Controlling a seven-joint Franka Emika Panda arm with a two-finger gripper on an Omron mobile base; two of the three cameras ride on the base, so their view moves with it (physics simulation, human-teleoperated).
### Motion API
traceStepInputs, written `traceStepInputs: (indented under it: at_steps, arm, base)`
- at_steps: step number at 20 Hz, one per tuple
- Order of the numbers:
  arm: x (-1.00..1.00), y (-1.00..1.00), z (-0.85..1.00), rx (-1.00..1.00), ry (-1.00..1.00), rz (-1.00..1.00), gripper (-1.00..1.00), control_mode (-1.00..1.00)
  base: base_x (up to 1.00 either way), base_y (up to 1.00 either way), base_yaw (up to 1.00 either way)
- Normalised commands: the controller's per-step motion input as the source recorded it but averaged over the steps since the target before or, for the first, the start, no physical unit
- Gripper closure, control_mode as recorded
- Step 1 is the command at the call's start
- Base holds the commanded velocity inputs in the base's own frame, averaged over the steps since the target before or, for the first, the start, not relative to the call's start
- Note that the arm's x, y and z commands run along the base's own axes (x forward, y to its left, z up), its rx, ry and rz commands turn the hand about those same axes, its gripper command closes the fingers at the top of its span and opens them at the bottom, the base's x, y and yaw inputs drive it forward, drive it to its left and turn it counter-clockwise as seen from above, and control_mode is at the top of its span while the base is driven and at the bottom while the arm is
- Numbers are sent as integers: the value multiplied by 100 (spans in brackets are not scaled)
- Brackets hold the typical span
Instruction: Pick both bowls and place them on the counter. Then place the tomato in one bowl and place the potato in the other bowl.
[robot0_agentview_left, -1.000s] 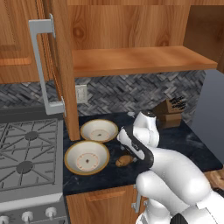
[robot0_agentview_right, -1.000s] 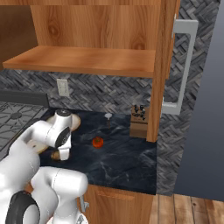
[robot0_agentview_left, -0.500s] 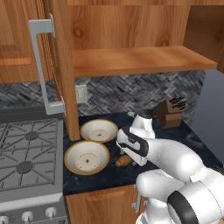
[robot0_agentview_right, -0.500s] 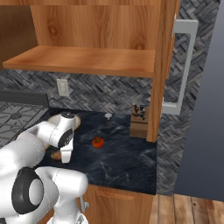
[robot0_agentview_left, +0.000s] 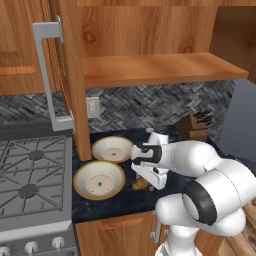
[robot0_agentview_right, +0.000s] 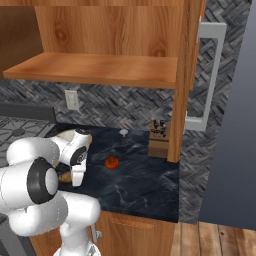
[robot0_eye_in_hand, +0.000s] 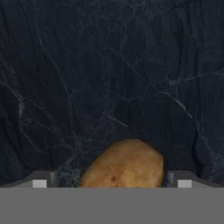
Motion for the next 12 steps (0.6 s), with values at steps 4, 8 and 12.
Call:
traceStepInputs:
  at_steps: [4, 8, 12]
  arm:
    - [0, 12, -15, 0, 11, 0, 100, -100]
    - [-9, 0, -1, 0, 2, 0, 100, -100]
    - [-37, 0, 14, 0, 0, 0, 100, -100]
  base:
    - [0, 0, 0]
    - [0, 0, 0]
    - [0, 0, 0]
